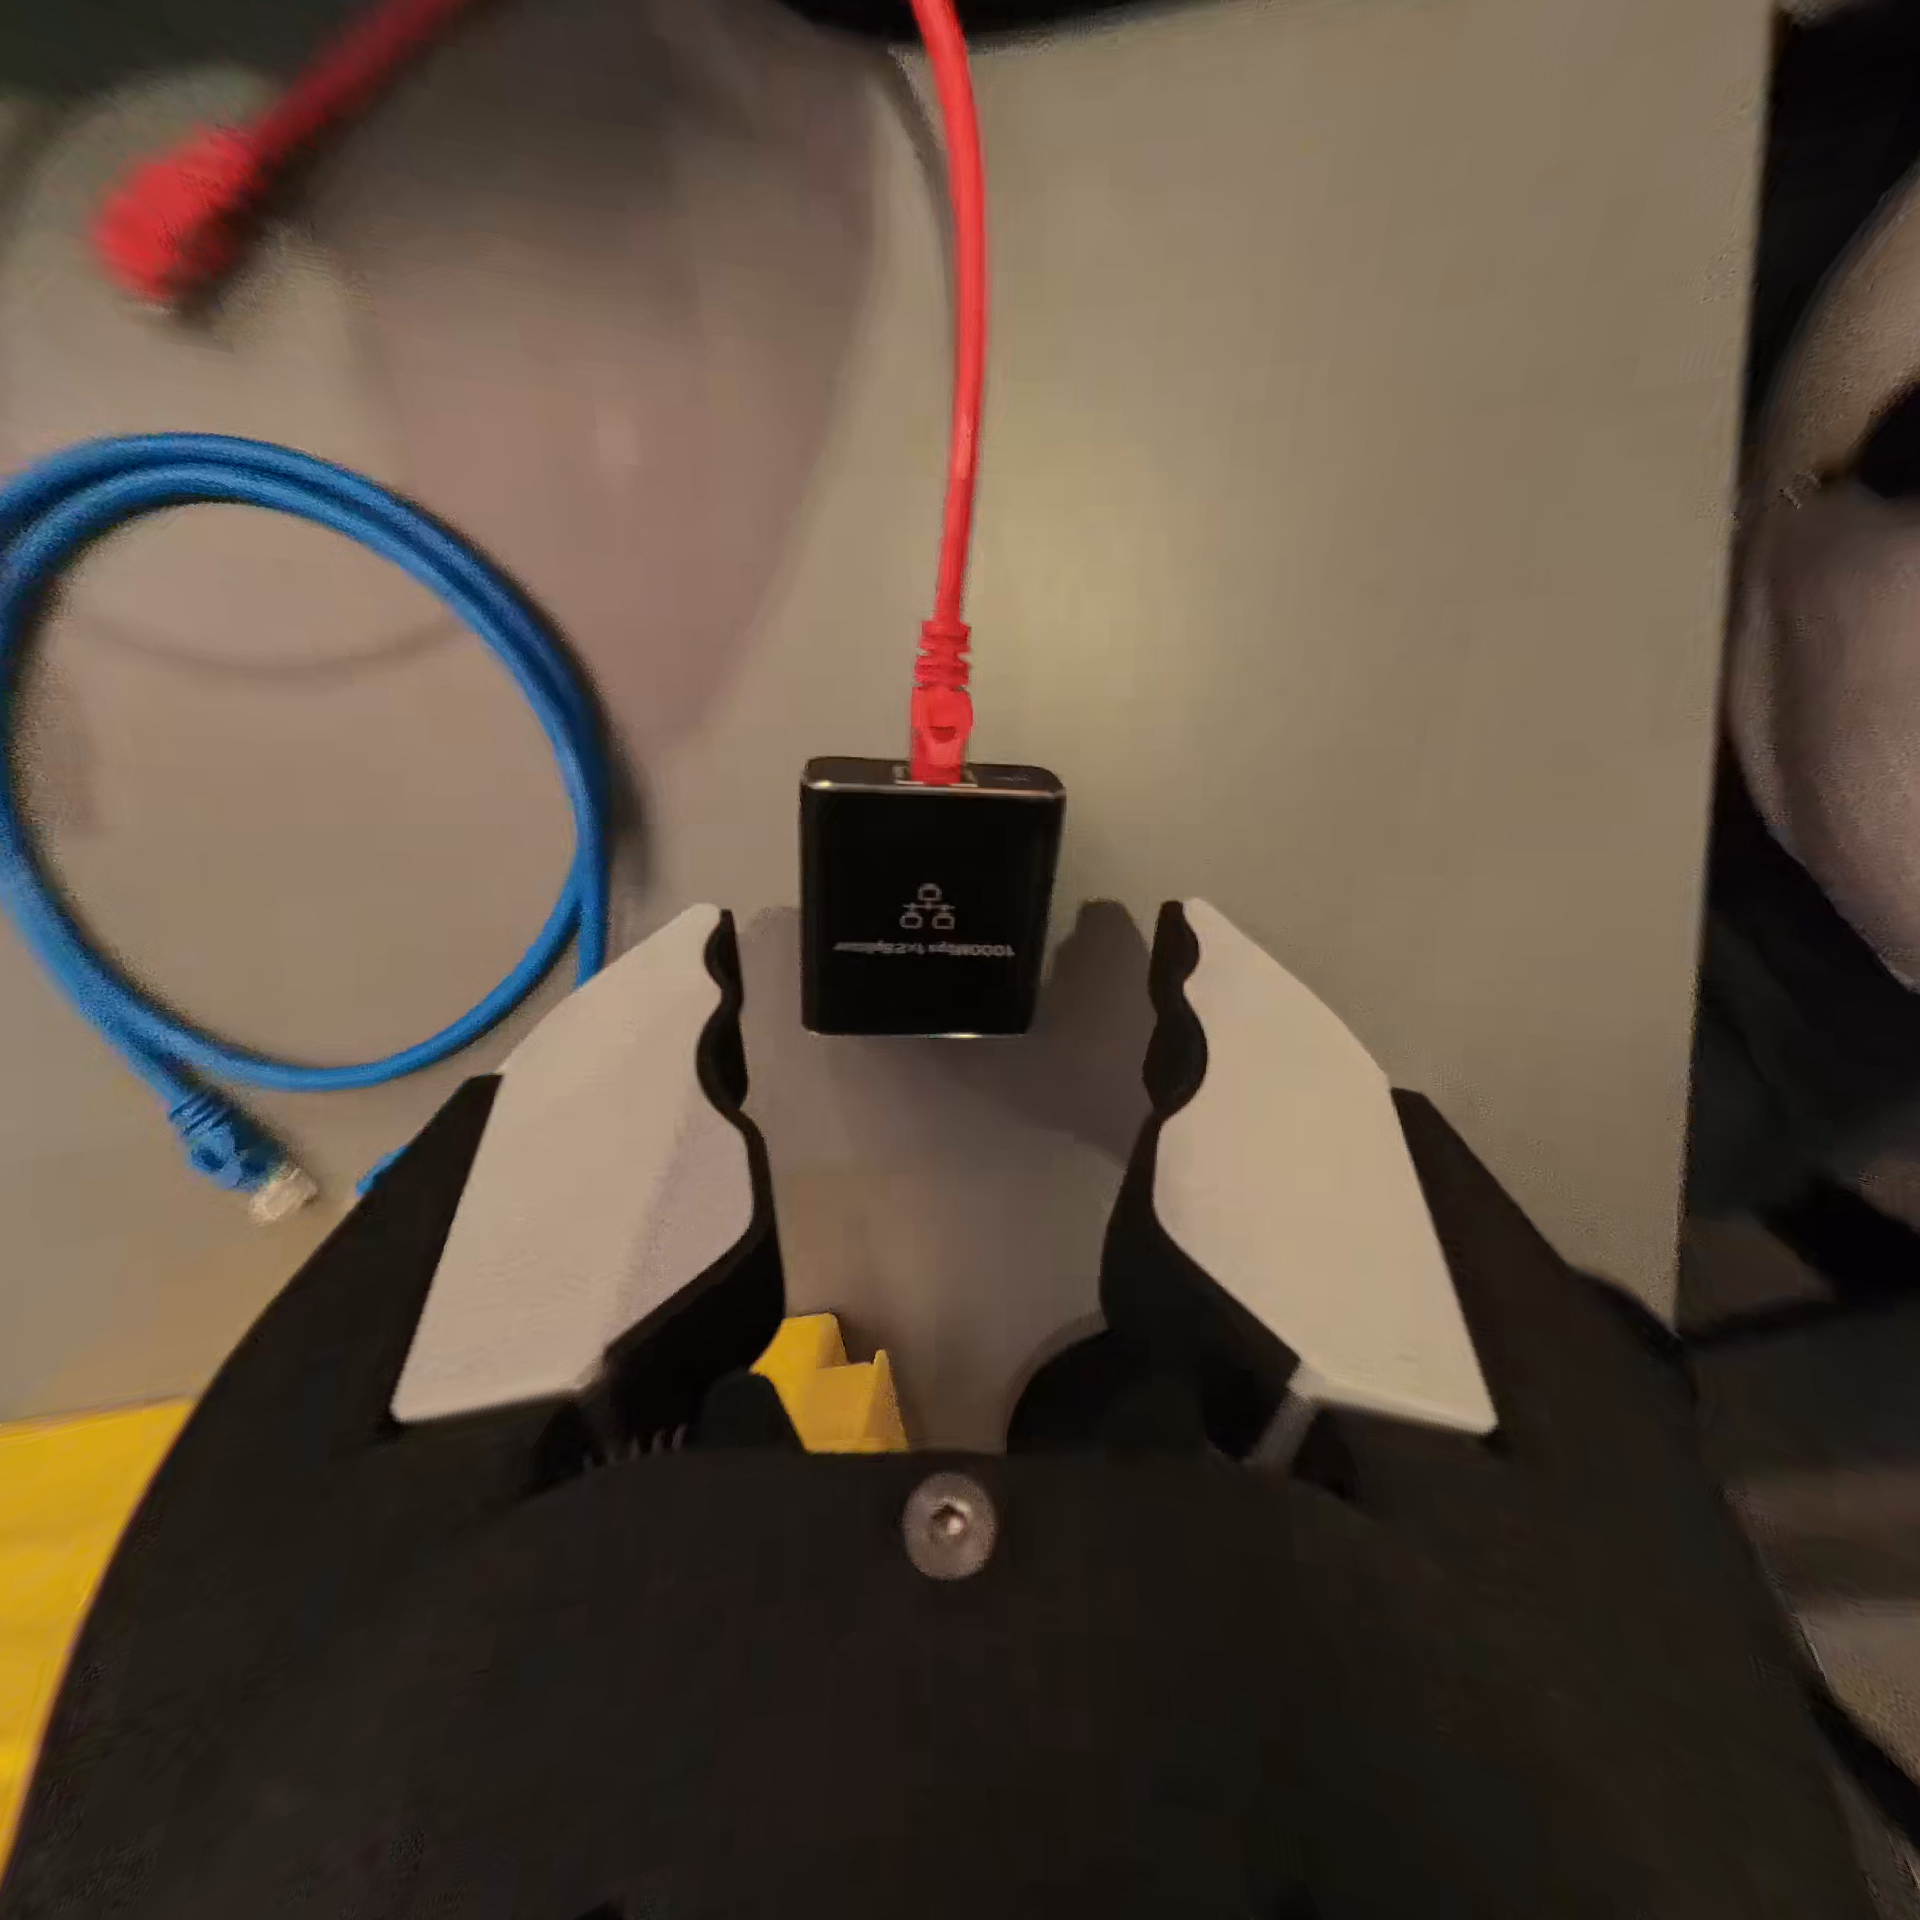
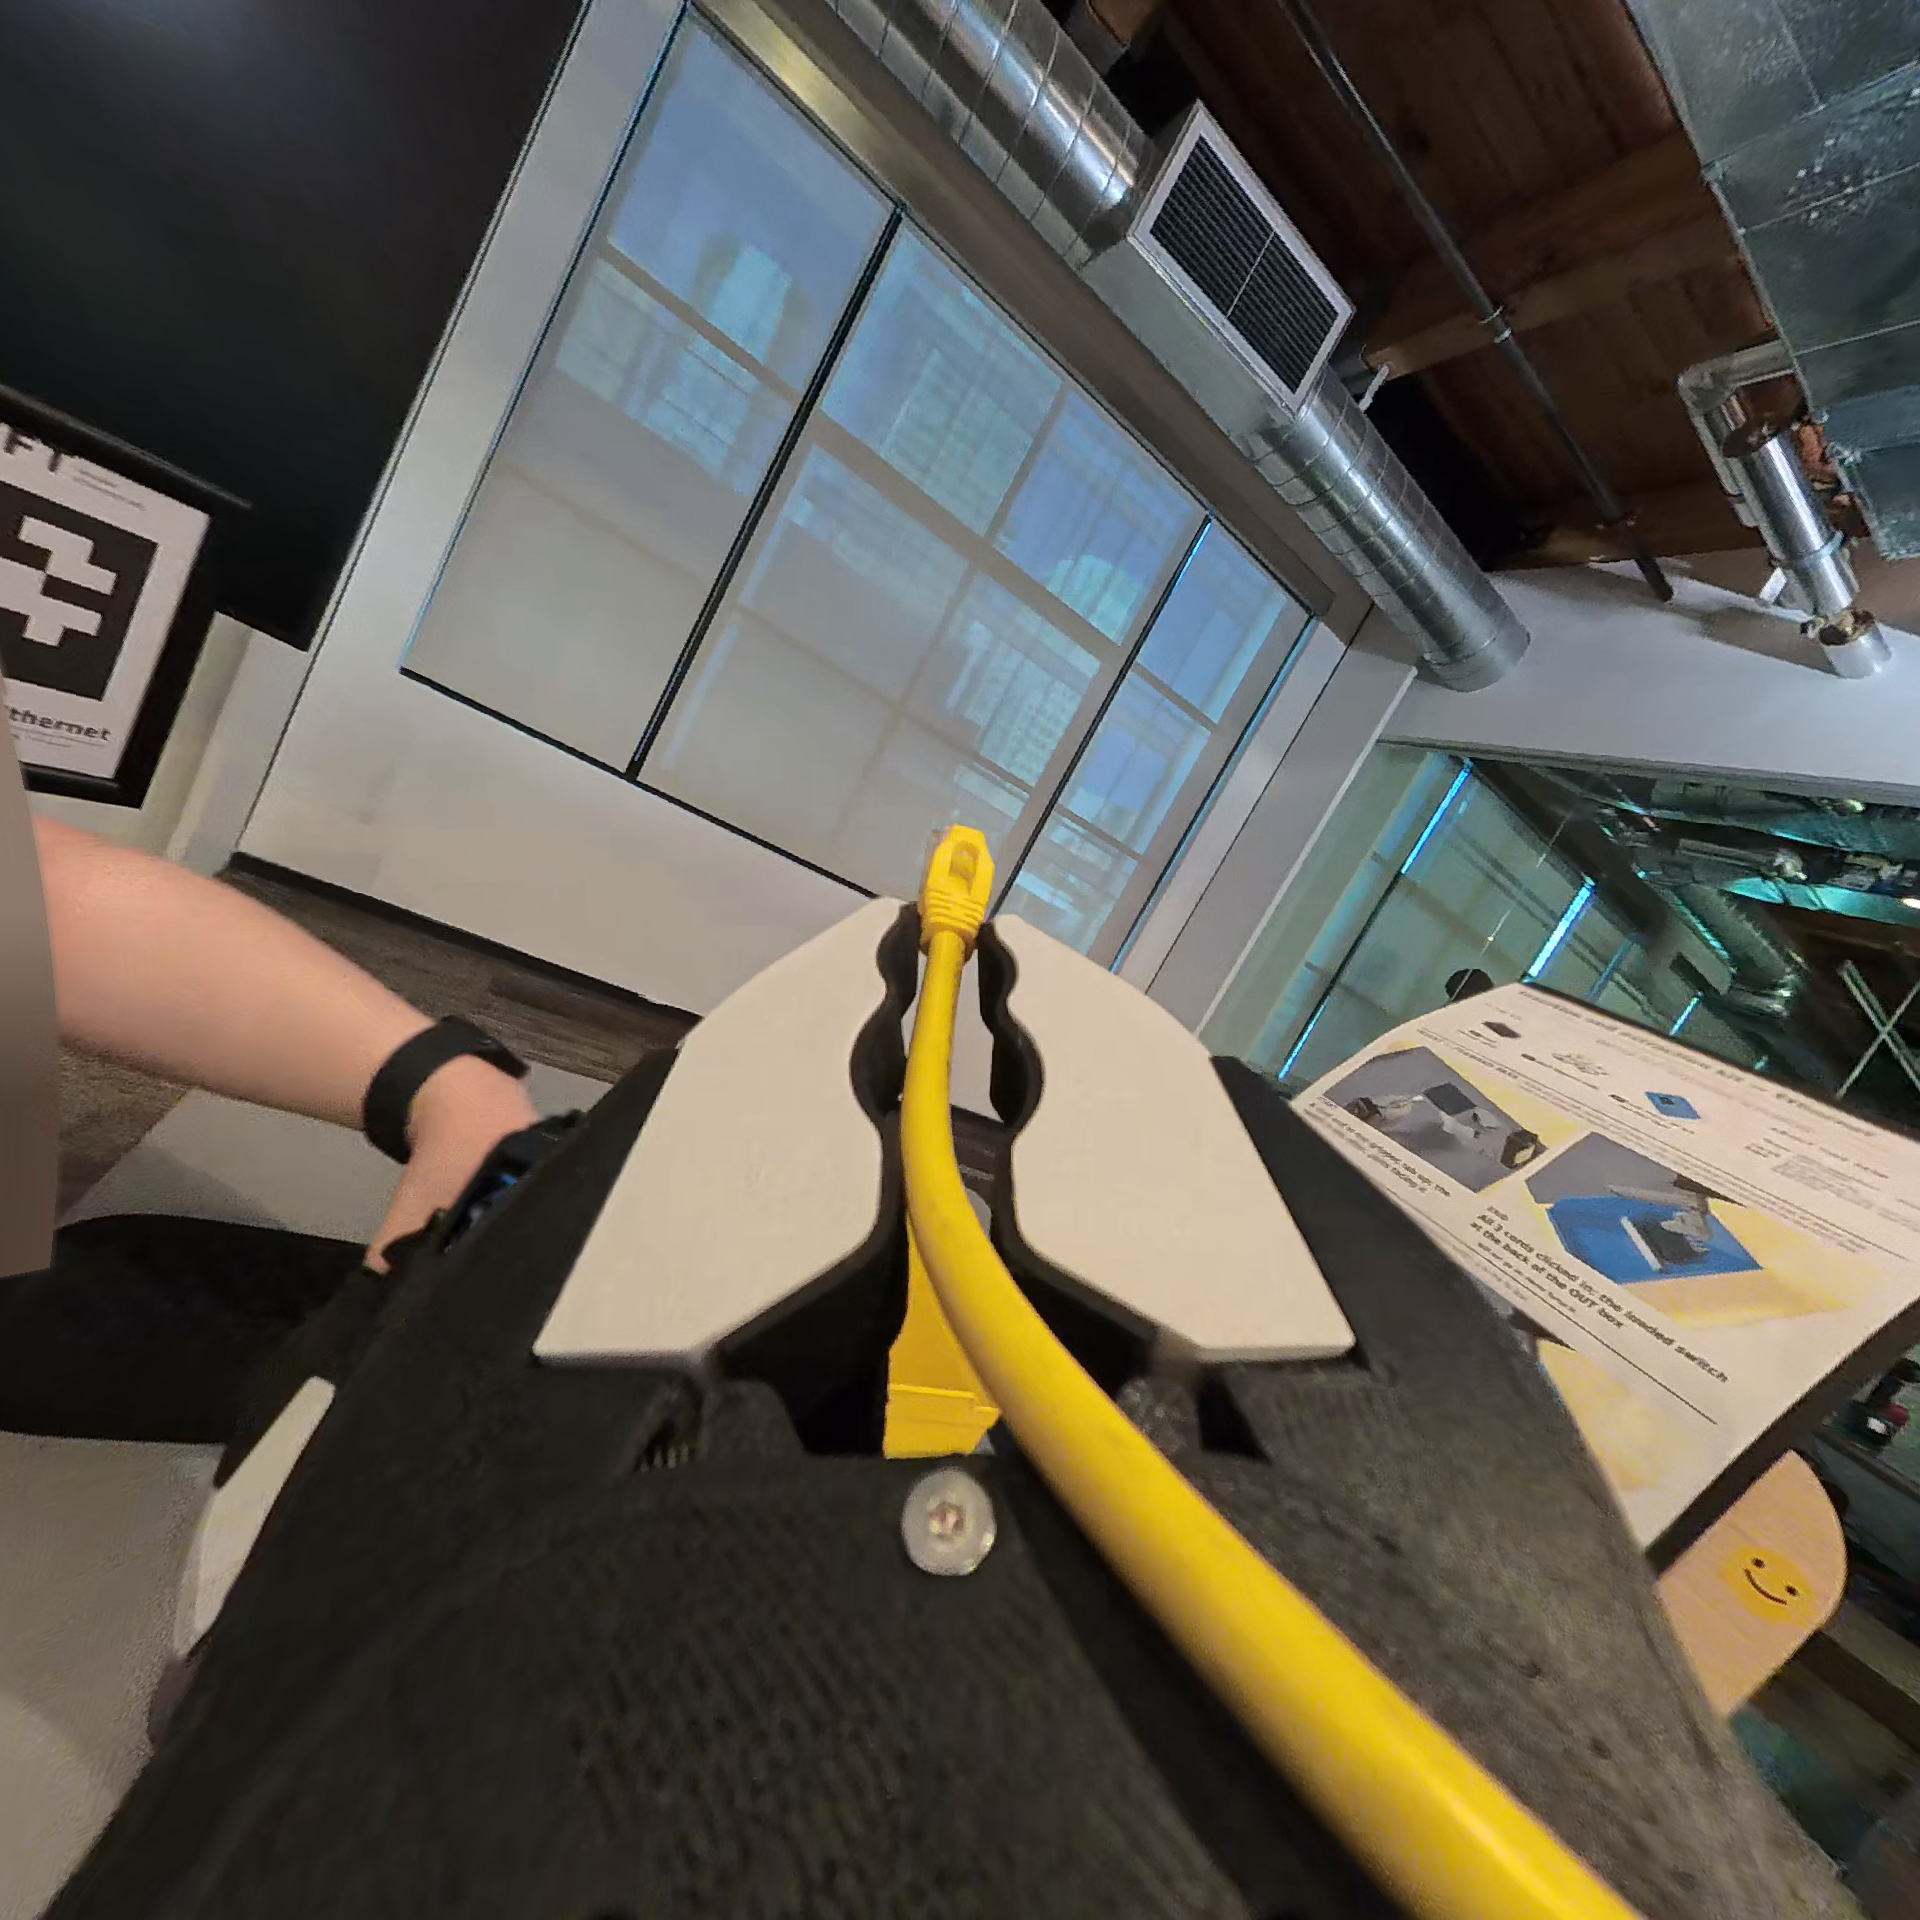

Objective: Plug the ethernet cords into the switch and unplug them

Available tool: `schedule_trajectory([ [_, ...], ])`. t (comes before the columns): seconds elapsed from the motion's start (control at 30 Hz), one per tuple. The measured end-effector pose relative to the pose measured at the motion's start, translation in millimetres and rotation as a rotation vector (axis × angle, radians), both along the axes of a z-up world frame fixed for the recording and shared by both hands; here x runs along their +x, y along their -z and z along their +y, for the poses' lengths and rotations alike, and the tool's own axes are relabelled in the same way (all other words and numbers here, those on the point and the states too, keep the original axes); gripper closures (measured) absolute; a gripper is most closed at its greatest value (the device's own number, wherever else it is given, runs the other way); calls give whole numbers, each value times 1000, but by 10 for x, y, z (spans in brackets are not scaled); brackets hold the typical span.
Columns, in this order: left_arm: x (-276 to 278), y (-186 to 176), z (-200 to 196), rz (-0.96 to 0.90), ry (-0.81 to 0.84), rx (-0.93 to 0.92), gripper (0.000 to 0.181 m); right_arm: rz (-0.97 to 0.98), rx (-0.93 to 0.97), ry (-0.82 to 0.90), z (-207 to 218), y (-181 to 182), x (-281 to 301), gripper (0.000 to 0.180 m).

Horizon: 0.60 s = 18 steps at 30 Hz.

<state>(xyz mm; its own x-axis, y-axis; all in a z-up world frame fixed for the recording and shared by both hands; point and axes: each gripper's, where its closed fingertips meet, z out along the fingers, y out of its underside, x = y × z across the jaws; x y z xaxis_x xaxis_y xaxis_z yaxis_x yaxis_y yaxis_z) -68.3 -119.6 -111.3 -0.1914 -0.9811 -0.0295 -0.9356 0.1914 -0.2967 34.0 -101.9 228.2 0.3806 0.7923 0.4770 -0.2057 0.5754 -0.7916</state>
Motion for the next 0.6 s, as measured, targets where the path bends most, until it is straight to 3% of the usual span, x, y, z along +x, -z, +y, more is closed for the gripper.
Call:
schedule_trajectory([
  [0.07,5,32,-4,95,61,-113,117,-8,8,16,-2,3,9,169],
  [0.23,2,100,132,245,118,-341,121,-26,29,40,-36,4,52,169],
  [0.6,-40,244,99,380,282,-682,139,-40,72,86,-145,-72,223,168],
])
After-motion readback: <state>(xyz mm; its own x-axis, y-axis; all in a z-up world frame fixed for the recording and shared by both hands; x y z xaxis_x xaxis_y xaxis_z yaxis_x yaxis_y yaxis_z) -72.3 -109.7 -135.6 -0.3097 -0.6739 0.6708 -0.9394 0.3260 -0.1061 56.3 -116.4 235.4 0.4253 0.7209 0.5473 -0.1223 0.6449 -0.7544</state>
